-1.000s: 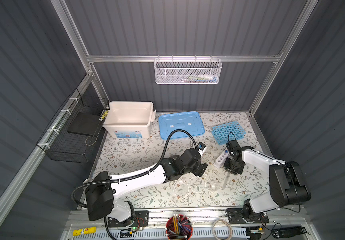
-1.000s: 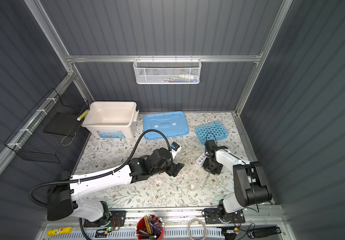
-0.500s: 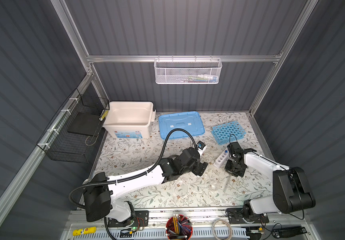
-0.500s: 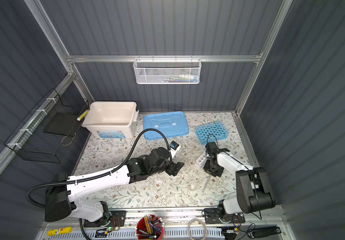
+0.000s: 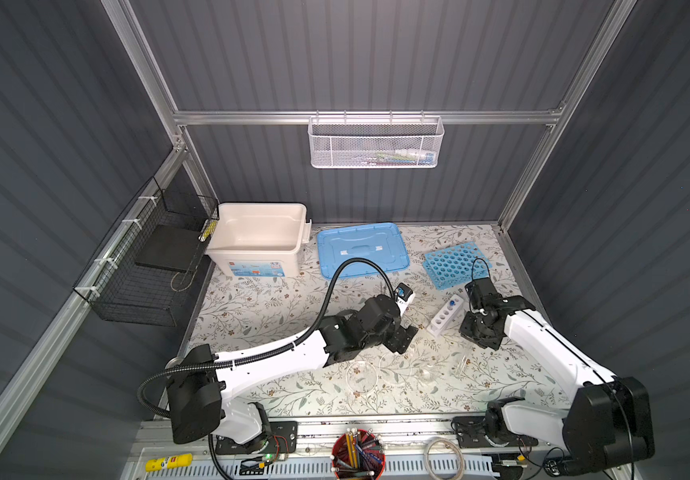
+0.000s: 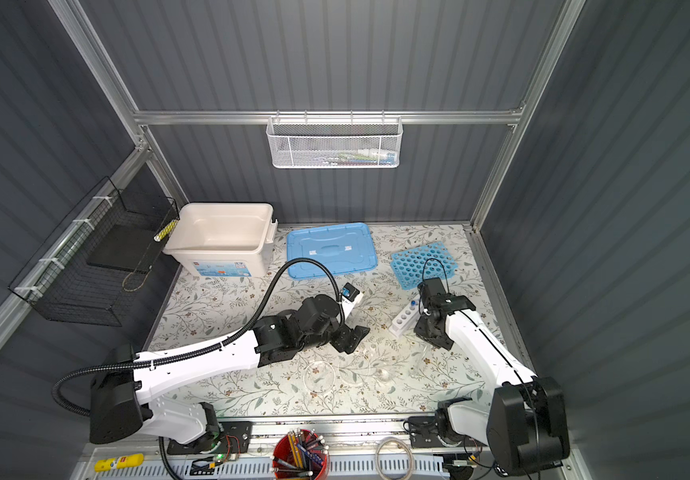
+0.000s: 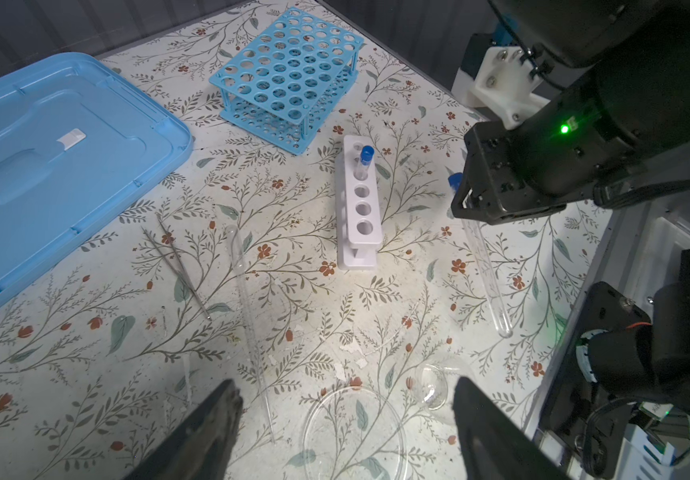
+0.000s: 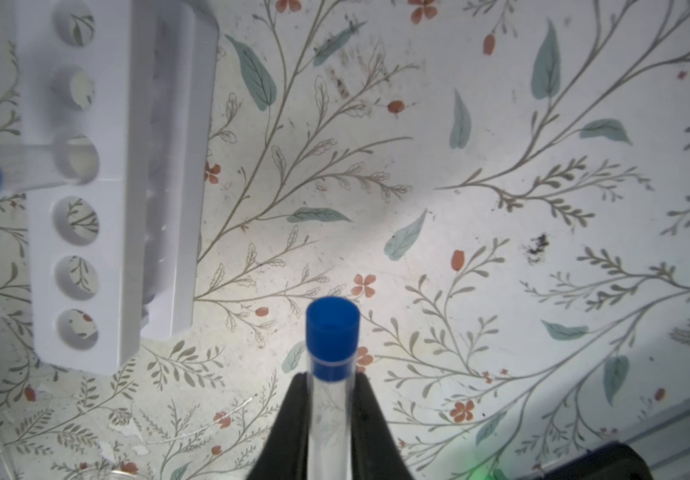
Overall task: Organize the chemistry lab equipment
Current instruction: 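Close the right gripper on the long tube and lift it upright, then bring the long tube to the left gripper while the left gripper closes on it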
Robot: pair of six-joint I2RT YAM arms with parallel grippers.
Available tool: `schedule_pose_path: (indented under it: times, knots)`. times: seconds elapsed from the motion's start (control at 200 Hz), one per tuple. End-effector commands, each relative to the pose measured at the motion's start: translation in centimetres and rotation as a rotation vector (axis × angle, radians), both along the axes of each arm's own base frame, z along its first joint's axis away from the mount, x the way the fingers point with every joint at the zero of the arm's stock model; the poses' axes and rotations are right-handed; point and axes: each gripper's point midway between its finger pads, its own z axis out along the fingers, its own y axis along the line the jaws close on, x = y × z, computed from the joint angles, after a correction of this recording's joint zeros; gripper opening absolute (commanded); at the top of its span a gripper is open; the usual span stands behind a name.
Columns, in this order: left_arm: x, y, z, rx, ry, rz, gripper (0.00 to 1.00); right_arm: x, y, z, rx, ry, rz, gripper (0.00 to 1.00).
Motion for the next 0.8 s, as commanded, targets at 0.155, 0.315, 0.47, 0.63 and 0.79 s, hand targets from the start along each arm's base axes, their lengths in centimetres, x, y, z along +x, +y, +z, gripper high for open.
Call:
schedule_pose_path:
  times: [0.155,0.315,0.47,0.63,0.79]
  knots:
    - [-1.3,-2.9,2.6,-0.090,0.030,-0.128,0.81,-0.1,-0.7,5.5,-0.025,-0.095,-0.021,0.08]
    - [-2.9,-4.8,3.7,-0.152,0.082,-0.236,0.81,0.3,-0.3,9.0,0.010,-0.184,-0.016,0.08]
    - [-3.9,-6.1,5.2,-0.232,0.113,-0.305,0.81,1.0,0.3,11.6,0.033,-0.243,-0.002,0.08]
    - [-4.1,-7.1,7.0,-0.300,0.126,-0.342,0.80,1.5,0.7,13.3,-0.014,-0.275,0.032,0.08]
    - [-3.9,-8.5,6.9,-0.309,0.136,-0.364,0.79,2.3,1.8,14.4,0.009,-0.315,0.056,0.08]
